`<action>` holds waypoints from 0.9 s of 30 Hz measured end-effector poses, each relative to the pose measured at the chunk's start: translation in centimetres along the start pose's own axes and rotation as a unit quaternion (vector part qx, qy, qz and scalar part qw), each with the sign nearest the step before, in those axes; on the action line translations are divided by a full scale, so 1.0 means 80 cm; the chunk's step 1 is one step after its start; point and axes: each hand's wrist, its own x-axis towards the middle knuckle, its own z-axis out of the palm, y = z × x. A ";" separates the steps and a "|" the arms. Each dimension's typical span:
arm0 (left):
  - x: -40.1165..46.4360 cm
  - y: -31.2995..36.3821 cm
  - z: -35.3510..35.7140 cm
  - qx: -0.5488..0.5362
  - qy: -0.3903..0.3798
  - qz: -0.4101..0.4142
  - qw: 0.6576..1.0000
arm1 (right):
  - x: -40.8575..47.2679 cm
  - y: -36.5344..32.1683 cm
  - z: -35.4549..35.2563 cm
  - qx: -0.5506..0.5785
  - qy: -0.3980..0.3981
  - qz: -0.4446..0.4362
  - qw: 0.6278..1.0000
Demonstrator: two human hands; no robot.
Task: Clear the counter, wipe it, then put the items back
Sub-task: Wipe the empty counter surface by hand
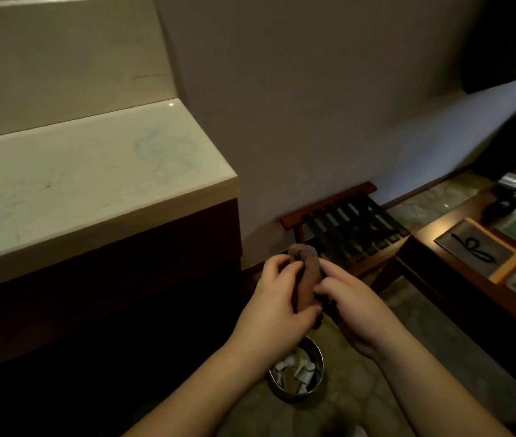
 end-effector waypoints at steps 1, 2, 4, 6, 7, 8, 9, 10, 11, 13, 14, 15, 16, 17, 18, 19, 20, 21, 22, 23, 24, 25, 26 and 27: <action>0.006 0.004 0.013 -0.002 -0.009 0.003 1.000 | -0.004 0.005 -0.013 0.002 0.002 0.000 1.000; 0.012 0.008 0.028 -0.001 -0.019 0.004 1.000 | -0.007 0.010 -0.027 0.007 0.006 0.002 1.000; 0.028 0.016 0.059 0.001 -0.036 -0.003 0.999 | -0.014 0.022 -0.058 0.024 0.021 0.009 0.999; 0.045 0.024 0.093 0.001 -0.044 -0.011 0.999 | -0.017 0.033 -0.092 0.030 0.037 0.019 0.999; 0.054 0.030 0.111 0.001 -0.046 -0.013 0.999 | -0.019 0.038 -0.111 0.030 0.046 0.023 0.998; 0.063 0.035 0.130 0.000 -0.045 -0.015 0.999 | -0.020 0.043 -0.131 0.028 0.056 0.028 0.998; 0.072 0.042 0.148 -0.004 -0.044 -0.019 0.999 | -0.021 0.047 -0.150 0.028 0.064 0.033 0.997; 0.081 0.048 0.165 -0.013 -0.043 -0.027 0.999 | -0.022 0.051 -0.170 0.032 0.070 0.040 0.996; 0.090 0.054 0.183 -0.026 -0.042 -0.038 0.998 | -0.024 0.054 -0.190 0.044 0.073 0.044 0.995; 0.109 0.067 0.216 -0.064 -0.034 -0.064 0.995 | -0.026 0.059 -0.229 0.080 0.070 0.047 0.993; 0.119 0.072 0.231 -0.090 -0.027 -0.080 0.992 | -0.027 0.062 -0.248 0.098 0.068 0.046 0.992; 0.131 0.077 0.245 -0.116 -0.020 -0.100 0.988 | -0.027 0.065 -0.266 0.115 0.070 0.045 0.990; 0.142 0.082 0.258 -0.143 -0.016 -0.122 0.982 | -0.027 0.068 -0.284 0.128 0.073 0.047 0.988; 0.151 0.087 0.270 -0.174 -0.014 -0.146 0.974 | -0.027 0.070 -0.300 0.134 0.075 0.049 0.987; 0.160 0.092 0.281 -0.216 -0.013 -0.170 0.961 | -0.028 0.073 -0.315 0.131 0.078 0.048 0.987; 0.168 0.097 0.292 -0.260 -0.011 -0.193 0.946 | -0.029 0.075 -0.329 0.122 0.081 0.044 0.988; 0.175 0.102 0.302 -0.300 -0.008 -0.214 0.930 | -0.030 0.076 -0.342 0.102 0.083 0.037 0.991; 0.182 0.107 0.311 -0.329 -0.007 -0.229 0.916 | -0.032 0.076 -0.354 0.067 0.084 0.025 0.994; 0.189 0.113 0.319 -0.343 -0.006 -0.235 0.909 | -0.033 0.074 -0.364 0.017 0.085 0.010 0.996; 0.194 0.118 0.326 -0.349 -0.004 -0.237 0.907 | -0.035 0.071 -0.372 -0.038 0.084 -0.006 0.996; 0.199 0.122 0.333 -0.352 -0.004 -0.240 0.904 | -0.035 0.070 -0.379 -0.081 0.079 -0.022 0.993; 0.204 0.125 0.339 -0.356 -0.006 -0.247 0.901 | -0.035 0.070 -0.385 -0.104 0.070 -0.031 0.992; 0.209 0.127 0.344 -0.359 -0.008 -0.256 0.898 | -0.035 0.072 -0.391 -0.116 0.062 -0.038 0.991; 0.212 0.128 0.349 -0.361 -0.011 -0.261 0.895 | -0.034 0.074 -0.397 -0.119 0.059 -0.045 0.990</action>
